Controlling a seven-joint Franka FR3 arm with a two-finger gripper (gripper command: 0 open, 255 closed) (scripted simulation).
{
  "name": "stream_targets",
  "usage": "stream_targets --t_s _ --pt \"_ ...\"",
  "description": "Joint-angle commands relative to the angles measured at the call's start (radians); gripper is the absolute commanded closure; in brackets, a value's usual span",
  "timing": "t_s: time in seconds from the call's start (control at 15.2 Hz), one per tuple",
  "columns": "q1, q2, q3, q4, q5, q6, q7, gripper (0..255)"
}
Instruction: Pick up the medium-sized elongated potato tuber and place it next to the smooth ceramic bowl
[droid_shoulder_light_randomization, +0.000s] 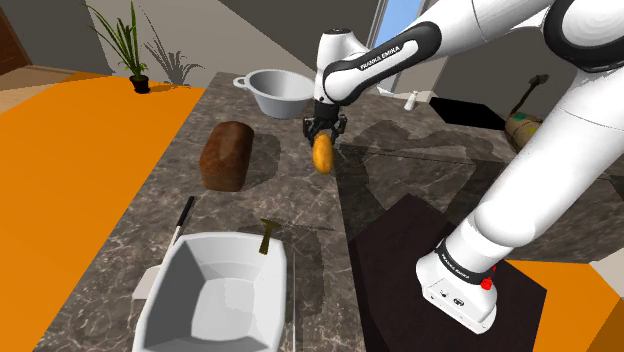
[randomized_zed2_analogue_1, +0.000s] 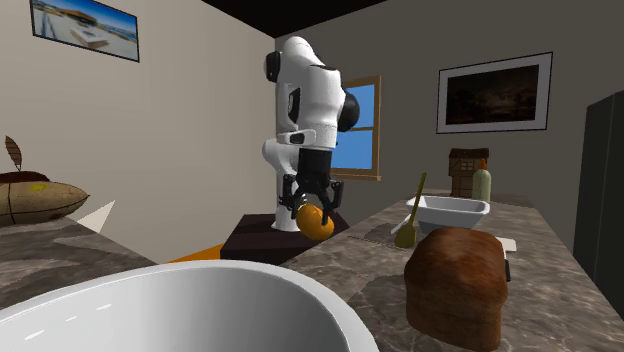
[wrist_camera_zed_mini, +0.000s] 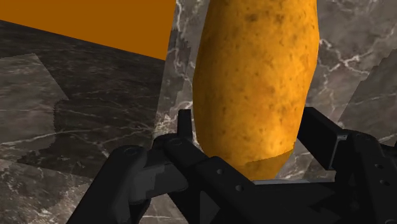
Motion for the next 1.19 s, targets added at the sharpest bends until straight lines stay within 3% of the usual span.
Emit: stream_targets --t_s 0.0,1.12 --pt "0.000 -0.014 0.001 0.015 0.007 -0.029 -0.006 255" --pt "0.012 -0.115 0.015 0.124 0.046 -0.236 -0.021 255"
